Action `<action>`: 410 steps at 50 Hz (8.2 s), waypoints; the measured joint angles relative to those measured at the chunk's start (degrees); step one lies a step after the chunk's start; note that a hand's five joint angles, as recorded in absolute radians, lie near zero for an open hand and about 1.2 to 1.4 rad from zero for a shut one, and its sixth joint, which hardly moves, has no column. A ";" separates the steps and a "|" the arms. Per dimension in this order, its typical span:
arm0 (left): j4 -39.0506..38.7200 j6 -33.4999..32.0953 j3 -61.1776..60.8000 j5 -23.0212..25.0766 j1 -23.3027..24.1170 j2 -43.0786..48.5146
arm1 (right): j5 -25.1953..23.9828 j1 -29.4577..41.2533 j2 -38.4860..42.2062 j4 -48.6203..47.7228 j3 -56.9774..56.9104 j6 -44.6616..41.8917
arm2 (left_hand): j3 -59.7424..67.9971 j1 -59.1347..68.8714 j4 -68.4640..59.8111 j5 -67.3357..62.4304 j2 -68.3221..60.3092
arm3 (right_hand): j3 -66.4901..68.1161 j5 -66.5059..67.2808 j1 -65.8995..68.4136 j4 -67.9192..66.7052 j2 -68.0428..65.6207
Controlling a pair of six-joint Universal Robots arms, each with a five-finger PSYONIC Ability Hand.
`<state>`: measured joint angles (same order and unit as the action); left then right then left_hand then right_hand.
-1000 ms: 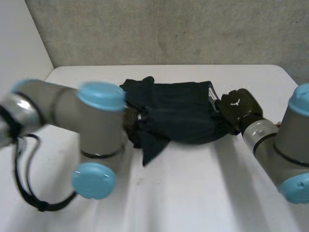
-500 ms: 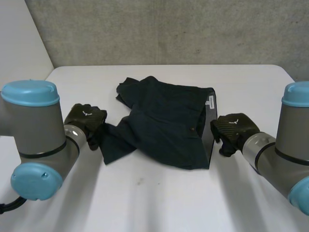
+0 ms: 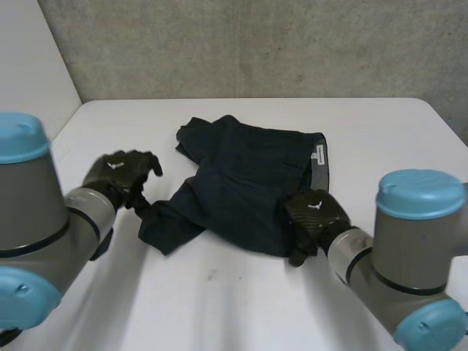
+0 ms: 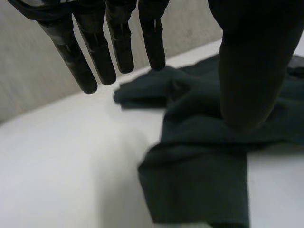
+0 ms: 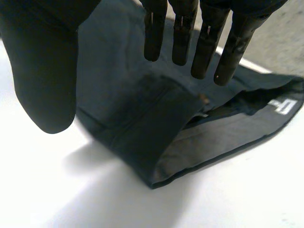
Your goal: Fold the shorts.
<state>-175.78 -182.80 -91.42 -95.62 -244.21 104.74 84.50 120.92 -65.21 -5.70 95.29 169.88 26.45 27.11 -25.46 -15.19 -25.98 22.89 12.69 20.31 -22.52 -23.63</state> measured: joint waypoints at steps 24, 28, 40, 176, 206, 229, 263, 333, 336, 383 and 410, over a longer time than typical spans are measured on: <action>3.36 0.21 7.94 -7.05 2.96 17.13 | 1.35 0.19 6.69 -6.33 -1.28 -7.98 | -0.47 -0.10 0.25 0.35 0.39 | 18.58 16.56 13.93 -18.91 -17.64; 3.24 -0.08 8.46 -7.60 3.17 17.98 | 1.37 0.16 7.26 -6.89 -1.74 -8.70 | 0.49 0.17 -1.45 -1.88 -0.97 | 28.47 25.21 21.00 -28.87 -27.35; 2.96 -0.38 10.31 -8.15 3.14 19.30 | 1.66 -0.16 7.14 -7.22 -3.44 -11.38 | 17.73 17.13 -18.75 -18.60 -18.45 | 44.84 42.48 32.16 -45.53 -43.61; 4.38 -16.85 -5.90 0.83 1.70 -6.72 | 4.79 -5.54 -14.98 19.15 -5.78 -15.00 | 41.65 37.14 -43.31 -40.47 -42.65 | 43.44 43.15 31.90 -44.01 -42.10; -1.44 -16.54 -5.26 0.77 -1.57 -8.06 | -2.57 7.20 -3.51 -7.50 9.16 -0.48 | 41.66 37.14 -43.33 -40.47 -42.65 | 6.49 6.80 5.71 -7.01 -5.75; -1.41 -16.45 -3.66 0.76 -2.54 -8.86 | 0.78 6.86 6.25 -12.94 1.95 -5.54 | 41.76 37.14 -43.34 -40.47 -42.65 | 42.71 41.24 34.31 -43.61 -42.77; 7.28 -18.17 -10.68 6.74 -2.36 -16.41 | 5.88 -0.56 -15.68 30.41 -12.76 -24.31 | 41.76 37.14 -43.35 -40.47 -42.65 | 44.96 43.50 35.26 -45.70 -43.88; -19.44 -16.00 1.75 -1.85 -3.00 -1.06 | 3.95 -0.10 -2.03 -3.75 -16.46 -22.16 | 41.93 37.14 -43.38 -40.47 -42.80 | 45.91 44.28 35.81 -45.75 -43.88; -19.35 -16.15 -5.47 -0.31 -2.87 -1.74 | 3.57 -0.20 -1.69 -1.99 -11.15 -22.08 | 41.93 37.14 -43.38 -40.47 -42.80 | 45.91 44.28 35.81 -45.74 -43.88; -14.05 -20.31 -24.52 11.50 -6.45 -4.79 | -8.88 -7.47 -7.58 3.04 8.70 -9.70 | 4.70 3.36 -4.96 -5.18 -4.47 | 45.91 44.28 35.81 -45.74 -43.88; -16.04 -20.75 -22.20 6.38 -6.16 -0.94 | -8.37 -7.54 -8.41 2.83 8.65 -9.85 | 41.14 37.73 -42.97 -41.32 -42.42 | 45.91 44.28 35.81 -45.75 -43.88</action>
<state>-191.82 -203.55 -113.63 -89.24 -250.37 103.80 76.14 113.38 -73.62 -2.88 103.95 160.03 67.59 64.84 -68.43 -56.52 -68.40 68.80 56.97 56.12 -68.28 -67.51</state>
